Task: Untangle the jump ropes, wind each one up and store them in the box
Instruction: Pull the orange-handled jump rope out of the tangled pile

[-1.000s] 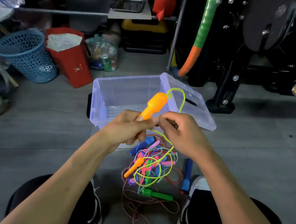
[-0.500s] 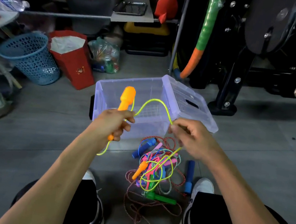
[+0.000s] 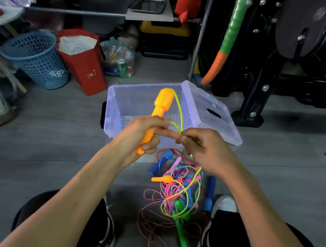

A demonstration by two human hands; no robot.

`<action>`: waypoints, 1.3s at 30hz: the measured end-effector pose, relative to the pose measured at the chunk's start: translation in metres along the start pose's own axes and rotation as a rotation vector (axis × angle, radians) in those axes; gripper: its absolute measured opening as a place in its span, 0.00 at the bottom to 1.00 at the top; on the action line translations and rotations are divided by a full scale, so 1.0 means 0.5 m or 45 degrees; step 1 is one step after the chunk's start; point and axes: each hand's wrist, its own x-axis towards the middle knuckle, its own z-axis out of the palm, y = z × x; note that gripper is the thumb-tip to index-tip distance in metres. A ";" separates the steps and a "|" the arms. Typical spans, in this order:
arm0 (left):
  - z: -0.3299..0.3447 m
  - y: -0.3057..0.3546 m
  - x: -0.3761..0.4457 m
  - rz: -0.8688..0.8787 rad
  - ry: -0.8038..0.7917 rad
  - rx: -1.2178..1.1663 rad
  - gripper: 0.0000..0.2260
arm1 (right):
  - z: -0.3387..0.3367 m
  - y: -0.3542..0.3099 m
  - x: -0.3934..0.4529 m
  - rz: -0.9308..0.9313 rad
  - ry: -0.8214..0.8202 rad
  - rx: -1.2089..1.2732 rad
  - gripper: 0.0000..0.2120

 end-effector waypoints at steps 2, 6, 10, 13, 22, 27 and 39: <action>0.002 -0.005 0.011 -0.013 0.069 -0.127 0.11 | 0.002 0.004 0.002 0.062 0.016 0.022 0.09; 0.001 -0.022 0.036 0.007 0.326 -0.143 0.08 | 0.006 0.010 -0.002 0.101 -0.012 0.013 0.09; -0.014 -0.012 0.049 0.170 0.453 -0.355 0.07 | 0.009 0.035 -0.013 0.154 -0.086 -0.027 0.08; -0.029 0.000 0.042 0.207 0.483 -0.618 0.08 | 0.014 0.058 -0.019 0.194 -0.091 -0.085 0.09; -0.054 -0.027 0.026 -0.191 0.565 -0.035 0.01 | 0.007 0.045 -0.024 0.028 0.077 -0.073 0.12; -0.032 -0.018 0.000 0.100 0.409 0.104 0.08 | 0.003 0.018 -0.014 -0.065 0.019 -0.138 0.11; -0.011 -0.029 -0.001 0.281 0.183 0.735 0.03 | 0.011 -0.003 0.010 -0.055 -0.069 -0.165 0.11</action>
